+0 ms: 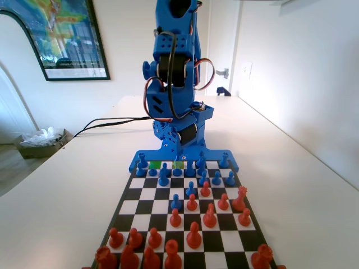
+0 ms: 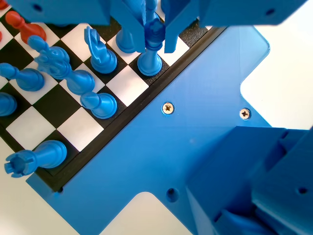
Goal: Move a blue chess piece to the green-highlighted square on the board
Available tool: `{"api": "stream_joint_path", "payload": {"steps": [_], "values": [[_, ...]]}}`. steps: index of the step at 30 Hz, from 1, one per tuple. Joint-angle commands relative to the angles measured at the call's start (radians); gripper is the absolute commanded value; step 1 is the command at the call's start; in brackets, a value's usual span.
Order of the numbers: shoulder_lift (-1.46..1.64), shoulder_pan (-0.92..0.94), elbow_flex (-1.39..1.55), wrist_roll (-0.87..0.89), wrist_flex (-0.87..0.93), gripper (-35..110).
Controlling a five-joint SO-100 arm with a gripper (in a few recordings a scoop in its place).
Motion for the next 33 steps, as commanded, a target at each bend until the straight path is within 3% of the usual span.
{"api": "stream_joint_path", "payload": {"steps": [1,14,33], "values": [[0.012,0.008,0.011,-0.015,-0.002,1],[0.012,0.021,-0.106,0.008,0.120,1],[0.015,0.242,-0.161,-0.133,0.173,1]]}}
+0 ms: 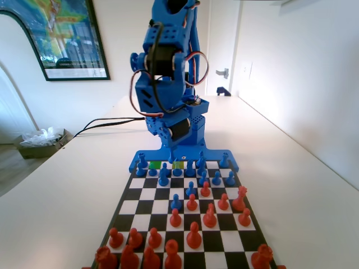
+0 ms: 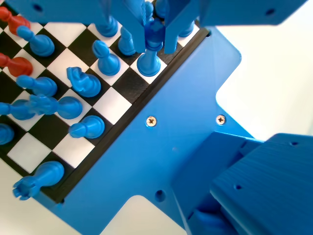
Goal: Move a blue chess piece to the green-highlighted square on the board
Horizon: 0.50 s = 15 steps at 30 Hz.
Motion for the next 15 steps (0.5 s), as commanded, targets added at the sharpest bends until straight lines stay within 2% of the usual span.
{"api": "stream_joint_path", "payload": {"steps": [1,15], "values": [[0.018,0.055,-0.048,-0.040,0.011,1],[0.015,0.202,-0.044,-0.146,-0.031,1]]}}
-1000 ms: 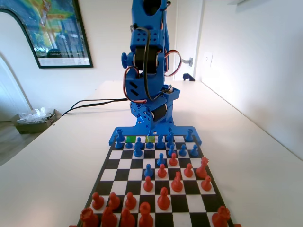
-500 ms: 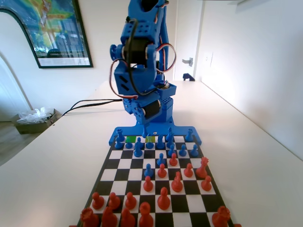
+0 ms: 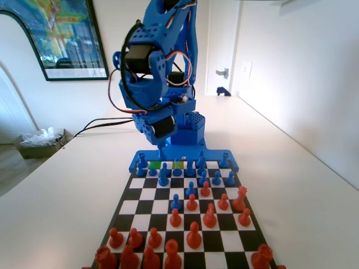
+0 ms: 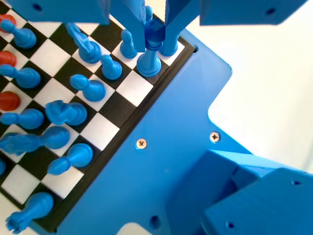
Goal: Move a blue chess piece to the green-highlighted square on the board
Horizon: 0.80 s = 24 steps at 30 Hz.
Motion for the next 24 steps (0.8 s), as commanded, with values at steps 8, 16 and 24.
{"api": "stream_joint_path", "payload": {"steps": [8,16,24], "values": [[-0.025,0.071,-0.038,-0.043,-0.023,1],[-0.064,0.071,-0.069,-0.037,-0.040,1],[-0.074,0.057,-0.071,-0.037,-0.054,6]]}}
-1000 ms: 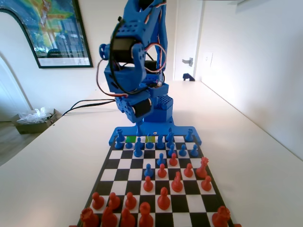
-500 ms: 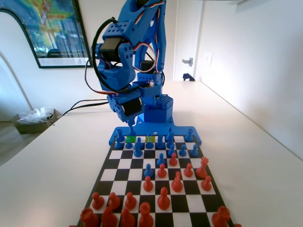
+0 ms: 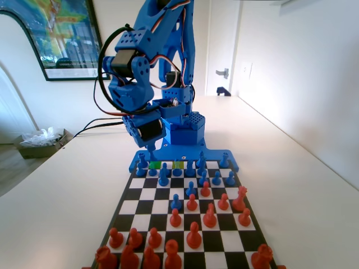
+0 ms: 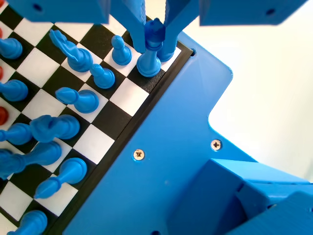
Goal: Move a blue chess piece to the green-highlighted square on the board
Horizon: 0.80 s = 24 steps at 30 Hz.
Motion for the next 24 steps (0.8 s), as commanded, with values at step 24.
{"api": "stream_joint_path", "payload": {"steps": [24], "values": [[0.026,-0.055,-0.150,0.069,0.091,9]]}}
